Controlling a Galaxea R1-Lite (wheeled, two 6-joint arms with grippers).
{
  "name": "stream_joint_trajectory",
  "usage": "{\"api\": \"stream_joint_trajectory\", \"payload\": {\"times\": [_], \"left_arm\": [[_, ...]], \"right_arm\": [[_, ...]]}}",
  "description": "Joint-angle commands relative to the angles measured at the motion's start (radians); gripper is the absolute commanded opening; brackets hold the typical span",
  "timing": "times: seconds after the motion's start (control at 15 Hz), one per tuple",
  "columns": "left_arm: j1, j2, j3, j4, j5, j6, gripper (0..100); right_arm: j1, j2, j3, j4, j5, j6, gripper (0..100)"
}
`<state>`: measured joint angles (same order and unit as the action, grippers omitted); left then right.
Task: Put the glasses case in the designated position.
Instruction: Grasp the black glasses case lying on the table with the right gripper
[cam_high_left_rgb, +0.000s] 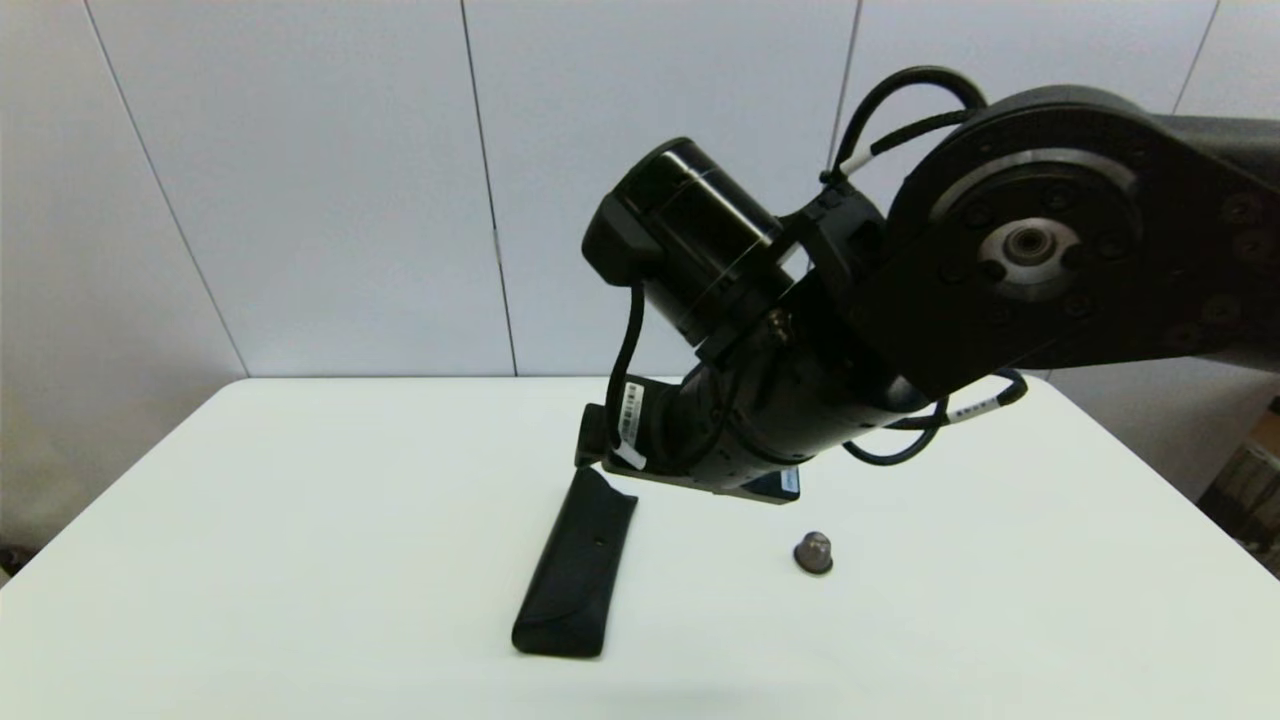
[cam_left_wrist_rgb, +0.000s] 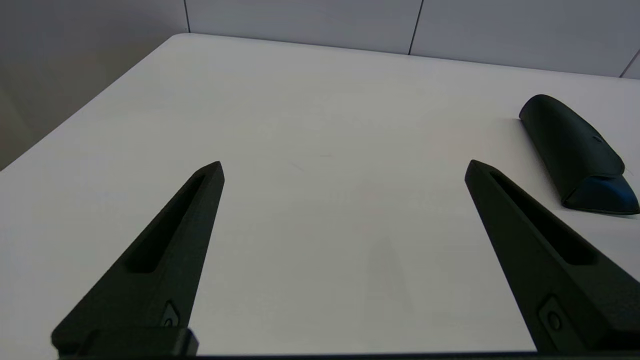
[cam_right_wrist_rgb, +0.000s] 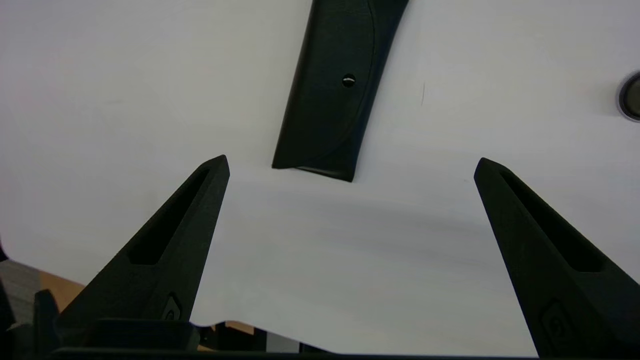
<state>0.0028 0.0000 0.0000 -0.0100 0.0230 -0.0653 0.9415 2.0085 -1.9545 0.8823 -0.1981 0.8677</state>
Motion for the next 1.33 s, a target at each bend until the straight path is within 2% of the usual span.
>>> {"api": "stream_joint_trajectory", "payload": {"times": [0.07,0.27,0.6,1.33], "left_arm": [[0.000,0.002,0.000,-0.002,0.000,-0.001,100],[0.000,0.002,0.000,0.001,0.000,-0.001,100],[0.000,0.002,0.000,0.001,0.000,-0.001,100],[0.000,0.002,0.000,-0.002,0.002,-0.001,100]], "right_arm": [[0.010,0.059,0.000,-0.011,-0.001,0.031,100],[0.022,0.101,0.000,-0.040,0.005,0.074,100],[0.037,0.156,0.000,-0.103,0.000,0.068,100],[0.037,0.256,0.002,-0.141,0.002,0.068,100]]}}
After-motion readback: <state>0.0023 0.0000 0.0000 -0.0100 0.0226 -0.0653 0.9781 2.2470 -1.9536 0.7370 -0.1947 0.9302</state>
